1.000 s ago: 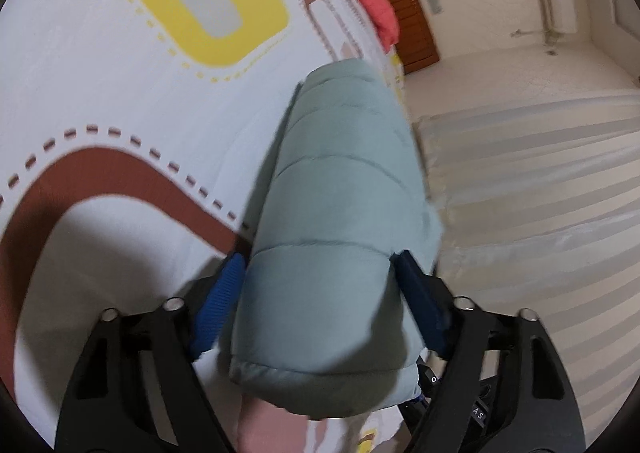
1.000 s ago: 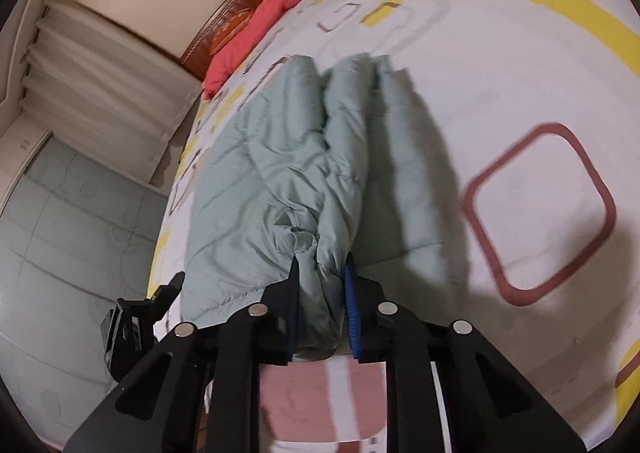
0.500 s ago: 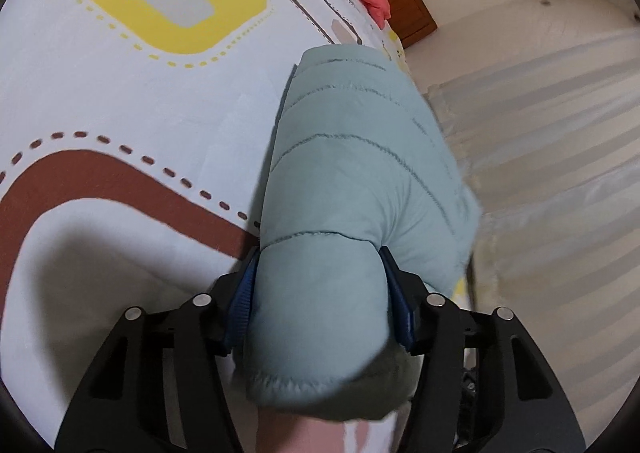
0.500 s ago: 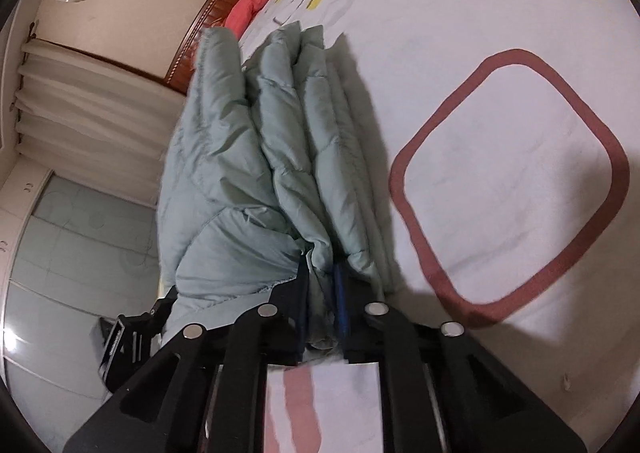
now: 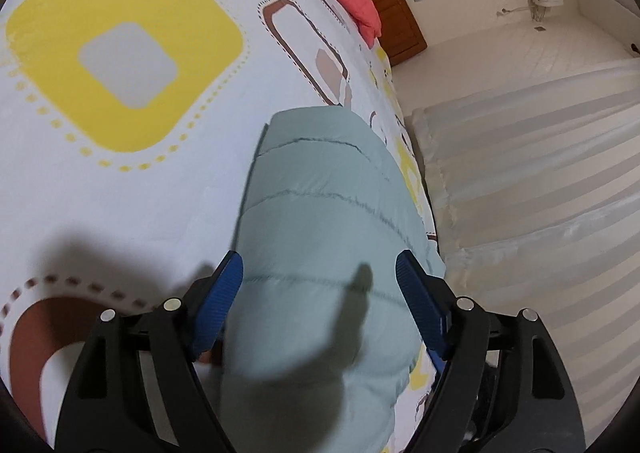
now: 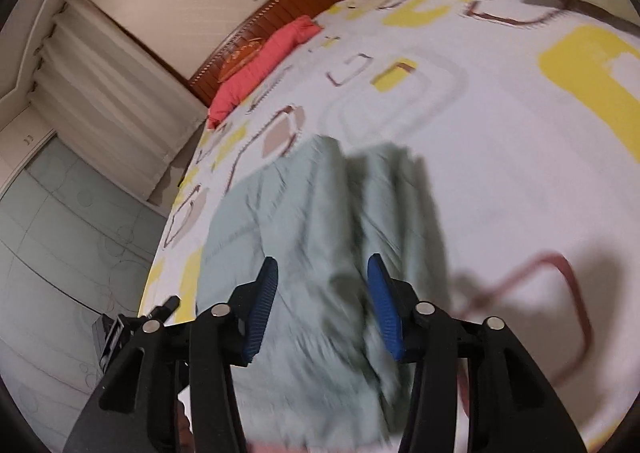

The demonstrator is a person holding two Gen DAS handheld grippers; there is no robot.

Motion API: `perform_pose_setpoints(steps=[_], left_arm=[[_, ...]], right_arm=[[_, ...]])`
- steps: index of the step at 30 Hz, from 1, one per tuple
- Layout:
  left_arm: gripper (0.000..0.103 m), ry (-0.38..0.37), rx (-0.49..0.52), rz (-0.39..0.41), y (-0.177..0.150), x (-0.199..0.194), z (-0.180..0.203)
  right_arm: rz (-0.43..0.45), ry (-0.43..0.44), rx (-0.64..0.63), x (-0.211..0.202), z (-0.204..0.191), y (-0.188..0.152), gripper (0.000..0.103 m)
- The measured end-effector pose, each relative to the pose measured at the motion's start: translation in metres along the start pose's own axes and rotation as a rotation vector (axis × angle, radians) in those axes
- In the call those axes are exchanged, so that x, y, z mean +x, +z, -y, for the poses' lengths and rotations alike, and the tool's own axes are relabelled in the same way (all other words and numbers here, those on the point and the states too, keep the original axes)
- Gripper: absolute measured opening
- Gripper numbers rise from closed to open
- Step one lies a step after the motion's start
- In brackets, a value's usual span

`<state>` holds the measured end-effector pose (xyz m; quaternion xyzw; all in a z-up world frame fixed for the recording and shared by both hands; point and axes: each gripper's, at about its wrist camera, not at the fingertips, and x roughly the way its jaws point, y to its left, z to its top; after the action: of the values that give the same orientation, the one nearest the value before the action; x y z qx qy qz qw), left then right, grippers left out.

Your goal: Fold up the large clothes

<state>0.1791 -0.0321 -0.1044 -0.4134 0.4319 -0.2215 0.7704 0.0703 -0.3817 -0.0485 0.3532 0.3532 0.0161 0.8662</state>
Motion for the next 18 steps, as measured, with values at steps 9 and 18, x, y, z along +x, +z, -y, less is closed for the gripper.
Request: perform_pose_setpoints(steps=[9,18], left_arm=[[0.059,0.172,0.002,-0.027,-0.004,0.037,-0.004],[0.066,0.164,0.021,-0.054,-0.003,0.039,-0.011]], right_arm=[[-0.061,-0.085,0.064,0.070,0.026,-0.003,0.024],[-0.044,-0.059,0.127,0.067,0.035,-0.008,0.026]])
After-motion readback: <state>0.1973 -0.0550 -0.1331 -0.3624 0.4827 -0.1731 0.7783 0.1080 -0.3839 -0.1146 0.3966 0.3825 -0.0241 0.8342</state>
